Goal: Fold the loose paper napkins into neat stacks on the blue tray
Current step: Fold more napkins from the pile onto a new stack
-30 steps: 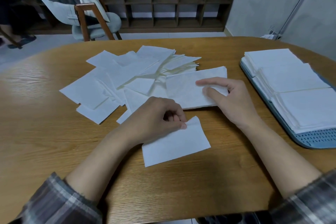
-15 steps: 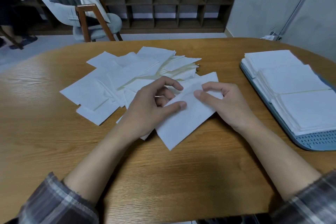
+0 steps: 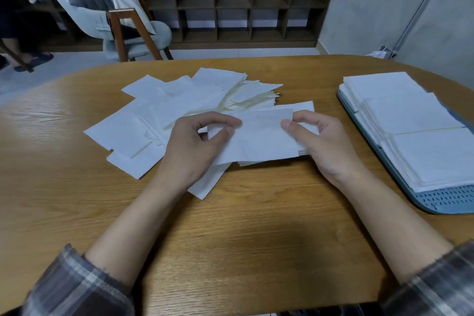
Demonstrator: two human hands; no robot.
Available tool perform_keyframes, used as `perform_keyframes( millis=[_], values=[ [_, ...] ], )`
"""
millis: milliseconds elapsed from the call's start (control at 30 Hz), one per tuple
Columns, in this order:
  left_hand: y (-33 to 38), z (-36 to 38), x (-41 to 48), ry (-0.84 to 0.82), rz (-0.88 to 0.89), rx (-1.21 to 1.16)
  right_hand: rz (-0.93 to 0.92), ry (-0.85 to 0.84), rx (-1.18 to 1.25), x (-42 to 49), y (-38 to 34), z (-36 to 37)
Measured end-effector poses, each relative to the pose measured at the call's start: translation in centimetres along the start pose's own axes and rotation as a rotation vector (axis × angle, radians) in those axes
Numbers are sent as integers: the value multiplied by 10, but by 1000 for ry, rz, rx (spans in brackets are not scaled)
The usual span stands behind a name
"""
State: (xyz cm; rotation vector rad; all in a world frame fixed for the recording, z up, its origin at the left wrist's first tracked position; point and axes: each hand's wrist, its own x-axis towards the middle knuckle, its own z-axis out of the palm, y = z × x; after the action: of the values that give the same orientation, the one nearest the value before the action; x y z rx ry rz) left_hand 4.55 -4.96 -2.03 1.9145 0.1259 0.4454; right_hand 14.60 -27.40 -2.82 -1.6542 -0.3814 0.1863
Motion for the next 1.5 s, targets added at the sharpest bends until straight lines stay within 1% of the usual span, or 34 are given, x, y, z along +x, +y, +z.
perform_keyframes(
  millis=[100, 133, 333, 600, 733, 900, 967, 1033, 1067, 1100, 1133, 1167, 1200, 1233, 1267, 1300, 1333, 1400, 1500],
  values=[
    [-2, 4, 1, 11, -8, -16, 2, -149, 117, -4, -4, 4],
    [-3, 5, 1, 3, -23, -21, -3, -175, 127, -5, -4, 5],
    [-4, 12, -2, -21, -66, -8, -11, -229, 146, -3, -2, 7],
    [6, 17, -7, -5, -121, -70, -30, -201, 88, -3, -2, 6],
    [10, 19, -9, 5, -112, -80, -32, -190, 87, -3, -3, 6],
    [3, 17, -7, 11, -119, 59, -93, -158, 30, -3, -2, 4],
    [-1, 11, -4, 55, -151, 47, -96, -141, 170, -1, -3, 2],
    [-2, 7, -1, 98, -117, 72, -65, -174, 405, 0, -6, -4],
    [0, 7, -1, 98, -107, 46, -43, -202, 494, 0, -7, -7],
    [4, 9, 0, 79, -135, -64, -22, -222, 529, 0, -8, -7],
    [11, 12, 0, 35, -214, -240, -12, -225, 493, 0, -7, -6],
    [17, 15, 1, -16, -312, -409, -26, -214, 387, -1, -6, -3],
    [18, 17, 1, -66, -381, -509, -65, -191, 224, -1, -4, 0],
    [18, 18, 1, -118, -409, -522, -107, -170, 67, -3, -3, 3],
    [16, 19, -1, -154, -393, -443, -134, -162, -34, -4, -3, 5],
    [14, 17, -2, -167, -341, -338, -140, -161, -64, -4, -3, 6],
    [12, 15, -4, -173, -272, -243, -137, -165, -53, -3, -3, 4],
    [5, 12, -5, -149, -147, -146, -118, -203, 15, -3, -3, 2],
    [4, 8, -3, -119, -83, -118, -99, -301, 94, -3, -4, 0]
  ],
)
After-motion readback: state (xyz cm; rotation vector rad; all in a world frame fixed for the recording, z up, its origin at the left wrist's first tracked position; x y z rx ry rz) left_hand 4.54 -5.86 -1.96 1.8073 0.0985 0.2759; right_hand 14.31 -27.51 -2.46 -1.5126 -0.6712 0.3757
